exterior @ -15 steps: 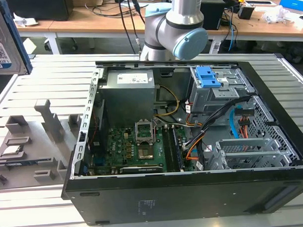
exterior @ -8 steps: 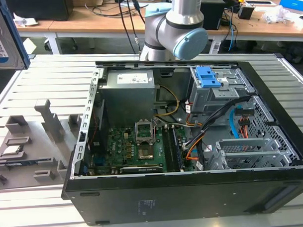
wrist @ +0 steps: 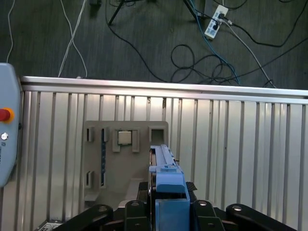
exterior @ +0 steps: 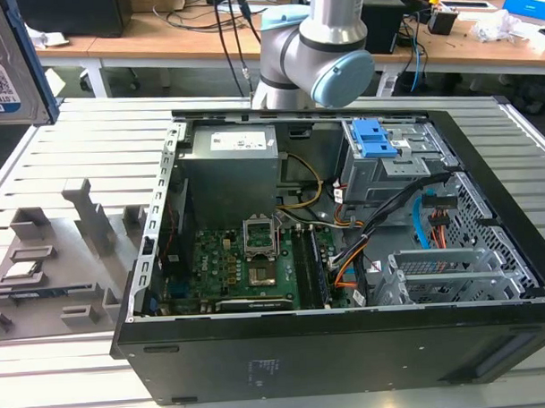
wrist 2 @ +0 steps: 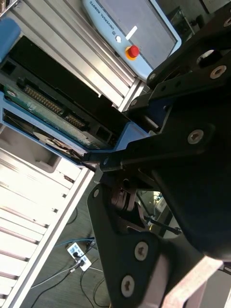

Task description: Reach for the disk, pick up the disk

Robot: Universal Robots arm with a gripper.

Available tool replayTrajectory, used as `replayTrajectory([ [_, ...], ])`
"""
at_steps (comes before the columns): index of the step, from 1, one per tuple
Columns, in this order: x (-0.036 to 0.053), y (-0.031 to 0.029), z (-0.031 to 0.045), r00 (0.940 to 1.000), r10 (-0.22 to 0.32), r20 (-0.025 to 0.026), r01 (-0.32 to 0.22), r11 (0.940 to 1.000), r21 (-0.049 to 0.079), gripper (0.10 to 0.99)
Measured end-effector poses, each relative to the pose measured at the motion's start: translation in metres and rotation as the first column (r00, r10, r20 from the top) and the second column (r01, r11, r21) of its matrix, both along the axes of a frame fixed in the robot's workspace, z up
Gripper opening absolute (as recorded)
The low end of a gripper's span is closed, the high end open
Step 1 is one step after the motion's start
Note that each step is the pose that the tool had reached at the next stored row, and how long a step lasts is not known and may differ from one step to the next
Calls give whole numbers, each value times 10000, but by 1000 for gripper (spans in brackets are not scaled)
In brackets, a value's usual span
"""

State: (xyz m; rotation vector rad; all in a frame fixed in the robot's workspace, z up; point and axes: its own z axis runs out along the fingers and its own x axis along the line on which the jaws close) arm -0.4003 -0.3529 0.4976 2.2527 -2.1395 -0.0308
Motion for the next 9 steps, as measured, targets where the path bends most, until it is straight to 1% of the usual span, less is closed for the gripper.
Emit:
replayTrajectory([
  [2, 48, 2, 1, 10000, 0, -1, 0, 10000, -2, 369],
  [5, 178, 7, 0, 10000, 1, 0, -1, 10000, -1, 369],
  [7, 247, 10, 0, 10000, 0, 0, 0, 10000, -1, 369],
  [8, 296, 13, 0, 10000, 0, 0, 0, 10000, -1, 369],
  [9, 364, 16, 0, 10000, 0, -1, 0, 10000, -2, 369],
])
